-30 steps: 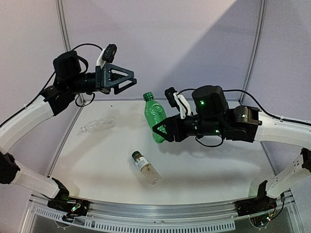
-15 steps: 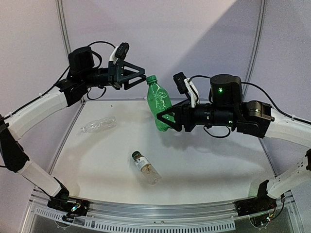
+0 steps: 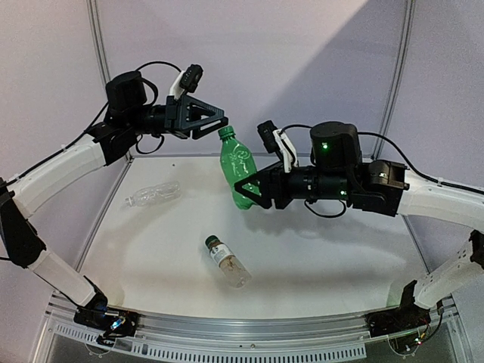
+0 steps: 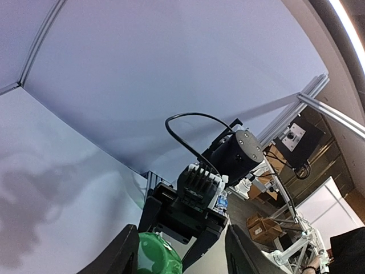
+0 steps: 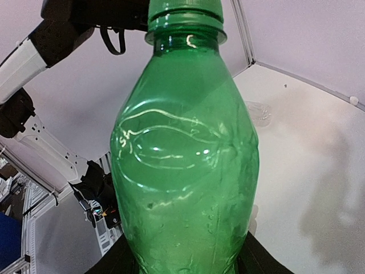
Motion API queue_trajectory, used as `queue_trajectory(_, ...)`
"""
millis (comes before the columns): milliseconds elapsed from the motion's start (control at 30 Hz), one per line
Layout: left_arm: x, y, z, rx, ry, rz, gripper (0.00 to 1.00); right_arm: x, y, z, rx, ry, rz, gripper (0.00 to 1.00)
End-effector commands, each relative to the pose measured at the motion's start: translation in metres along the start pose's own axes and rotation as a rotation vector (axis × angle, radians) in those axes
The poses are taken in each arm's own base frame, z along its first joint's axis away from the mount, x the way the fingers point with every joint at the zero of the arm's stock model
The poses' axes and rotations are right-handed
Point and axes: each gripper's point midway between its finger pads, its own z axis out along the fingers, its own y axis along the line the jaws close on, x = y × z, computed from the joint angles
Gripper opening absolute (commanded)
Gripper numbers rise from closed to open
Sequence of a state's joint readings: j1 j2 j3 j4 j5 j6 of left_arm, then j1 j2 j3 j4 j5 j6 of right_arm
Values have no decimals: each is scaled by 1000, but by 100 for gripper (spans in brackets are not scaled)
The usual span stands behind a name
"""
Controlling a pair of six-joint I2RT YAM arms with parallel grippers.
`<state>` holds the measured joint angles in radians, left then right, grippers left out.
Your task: Unscrew the bottle caps
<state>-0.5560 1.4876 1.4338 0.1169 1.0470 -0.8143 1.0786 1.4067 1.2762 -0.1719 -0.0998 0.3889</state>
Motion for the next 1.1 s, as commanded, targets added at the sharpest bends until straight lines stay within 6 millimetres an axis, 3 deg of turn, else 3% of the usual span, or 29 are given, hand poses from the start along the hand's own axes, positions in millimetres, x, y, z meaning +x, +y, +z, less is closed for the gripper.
queue_trajectory(0,2,9,1,-20,22,-5,52,-8,2,3,-9,-12,20,0)
queue_trajectory(100,7,19,0,-62,29,-15,50,-12,2,2,-2,-16,19,0)
queue_trajectory(233,13,39,-2,-152,30,-56,62,-12,1,0,5,-13,16,0)
queue_trajectory(367,13,40,-3,-167,25,-59,64,-14,1,0,11,-12,18,0)
queue_trajectory(567,14,35,-2,-158,26,-47,47,-15,3,1,5,-10,31,0)
queue_trajectory(667,15,33,0,-153,31,-44,26,-15,3,2,2,-8,36,0)
queue_trajectory(767,19,34,2,-161,36,-52,14,-16,3,2,2,-10,37,0)
queue_trajectory(967,28,47,8,-251,36,-116,10,-23,-10,2,94,-14,34,0)
queue_trajectory(1067,31,80,-2,-469,-15,-240,13,-26,-38,3,305,3,9,0)
